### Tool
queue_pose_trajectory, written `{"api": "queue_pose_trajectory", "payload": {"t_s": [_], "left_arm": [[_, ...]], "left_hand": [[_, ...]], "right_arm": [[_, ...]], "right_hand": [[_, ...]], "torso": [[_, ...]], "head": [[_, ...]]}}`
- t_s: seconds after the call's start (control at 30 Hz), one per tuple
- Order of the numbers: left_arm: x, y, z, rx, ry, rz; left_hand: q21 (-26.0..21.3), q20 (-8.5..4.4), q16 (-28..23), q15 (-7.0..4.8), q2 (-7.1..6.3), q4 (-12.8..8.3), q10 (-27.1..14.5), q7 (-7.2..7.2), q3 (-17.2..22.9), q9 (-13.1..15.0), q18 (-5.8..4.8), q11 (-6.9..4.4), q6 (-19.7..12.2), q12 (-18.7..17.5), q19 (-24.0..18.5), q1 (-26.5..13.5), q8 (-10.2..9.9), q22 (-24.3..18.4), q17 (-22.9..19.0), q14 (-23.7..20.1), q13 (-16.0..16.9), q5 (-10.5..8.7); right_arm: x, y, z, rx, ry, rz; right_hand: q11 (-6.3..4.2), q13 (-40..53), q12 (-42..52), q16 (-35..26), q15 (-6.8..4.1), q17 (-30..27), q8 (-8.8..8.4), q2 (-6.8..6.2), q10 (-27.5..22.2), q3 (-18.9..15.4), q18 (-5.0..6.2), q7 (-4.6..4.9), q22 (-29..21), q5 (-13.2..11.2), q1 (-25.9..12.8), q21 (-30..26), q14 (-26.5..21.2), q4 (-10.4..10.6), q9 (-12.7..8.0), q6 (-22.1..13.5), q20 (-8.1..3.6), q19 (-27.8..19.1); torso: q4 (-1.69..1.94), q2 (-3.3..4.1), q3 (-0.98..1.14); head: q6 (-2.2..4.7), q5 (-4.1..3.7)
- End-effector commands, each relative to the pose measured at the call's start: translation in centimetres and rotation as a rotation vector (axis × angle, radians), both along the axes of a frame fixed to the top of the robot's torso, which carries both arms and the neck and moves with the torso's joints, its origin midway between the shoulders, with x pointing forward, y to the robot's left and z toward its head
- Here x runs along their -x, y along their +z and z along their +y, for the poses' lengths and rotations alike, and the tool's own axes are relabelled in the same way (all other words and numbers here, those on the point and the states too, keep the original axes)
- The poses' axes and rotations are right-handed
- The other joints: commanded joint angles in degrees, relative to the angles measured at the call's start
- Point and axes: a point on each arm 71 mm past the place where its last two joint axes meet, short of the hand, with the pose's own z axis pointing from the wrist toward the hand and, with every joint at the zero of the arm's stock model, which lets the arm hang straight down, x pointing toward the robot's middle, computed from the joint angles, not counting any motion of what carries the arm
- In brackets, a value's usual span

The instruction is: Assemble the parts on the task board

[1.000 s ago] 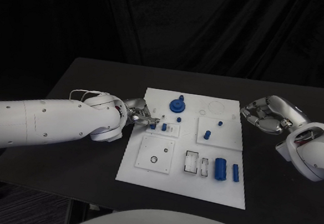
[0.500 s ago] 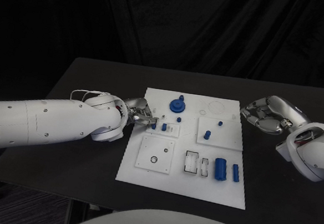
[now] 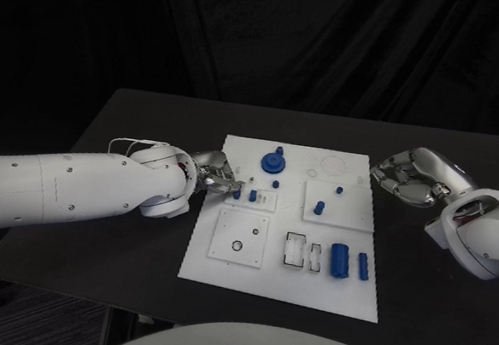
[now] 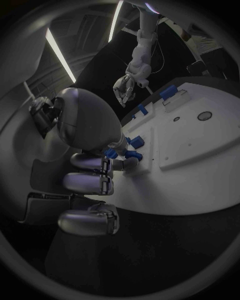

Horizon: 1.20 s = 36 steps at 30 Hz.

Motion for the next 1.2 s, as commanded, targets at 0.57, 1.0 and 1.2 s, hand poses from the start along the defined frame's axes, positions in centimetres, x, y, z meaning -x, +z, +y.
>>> {"api": "queue_pose_trajectory", "payload": {"t_s": [0.57, 1.0, 1.2], "left_arm": [[0.0, 1.3, 0.6, 0.036, 0.018, -0.124], [-3.1, 6.1, 0.8, -0.074, -0.031, -0.130], [-4.2, 6.7, 0.2, -0.110, -0.073, 0.098]], "left_hand": [[0.6, 0.24, 0.1, 0.12, 2.58, 0.5, 6.0, 0.51, -5.7, 0.7, 0.31, 0.31, 0.1, 0.1, 2.7, -8.5, -0.2, 13.0, 15.1, 6.0, 15.1, -12.31], [-0.4, 0.13, 0.1, -0.01, 2.55, -0.4, 6.0, 0.27, -3.9, 1.2, 0.57, 0.13, -1.1, 0.1, 2.1, -0.7, 0.4, 12.7, 15.1, 6.0, 15.1, -3.75], [-0.6, 0.10, 0.1, -0.02, 1.62, -1.4, 6.0, 0.22, -2.1, 1.0, 0.61, 0.09, -1.1, 0.1, 1.9, 4.0, 0.6, 12.6, 15.1, 6.0, 15.1, -5.08]], "right_arm": [[0.0, -0.3, -0.2, 0.009, -0.016, 0.013], [-0.1, -0.4, 0.1, 0.010, -0.014, 0.014], [-0.2, -0.4, 0.2, 0.010, -0.012, 0.015]], "right_hand": [[0.00, 5.0, 0.0, 0.2, -0.36, 2.4, 0.18, 0.00, 0.1, 0.2, 0.27, 0.10, 7.0, 0.2, 0.6, -0.2, 0.3, 0.0, 0.0, 0.2, 0.17, 0.3], [0.01, 5.0, 0.0, 0.2, -0.36, 2.4, 0.17, -0.04, 0.1, 0.3, 0.27, 0.12, 7.0, 0.3, 0.6, -0.2, 0.3, -0.1, 0.0, 0.1, 0.16, 0.3], [0.01, 5.0, 0.0, 0.2, -0.36, 2.4, 0.17, -0.04, 0.1, 0.3, 0.27, 0.12, 7.0, 0.3, 0.6, -0.2, 0.3, -0.1, 0.0, 0.1, 0.16, 0.3]], "torso": [[0.00, -0.11, -0.02], [-0.34, -0.30, 0.20], [-0.33, -0.31, 0.24]], "head": [[-0.01, 0.06], [-0.01, 0.72], [-0.01, 0.84]]}}
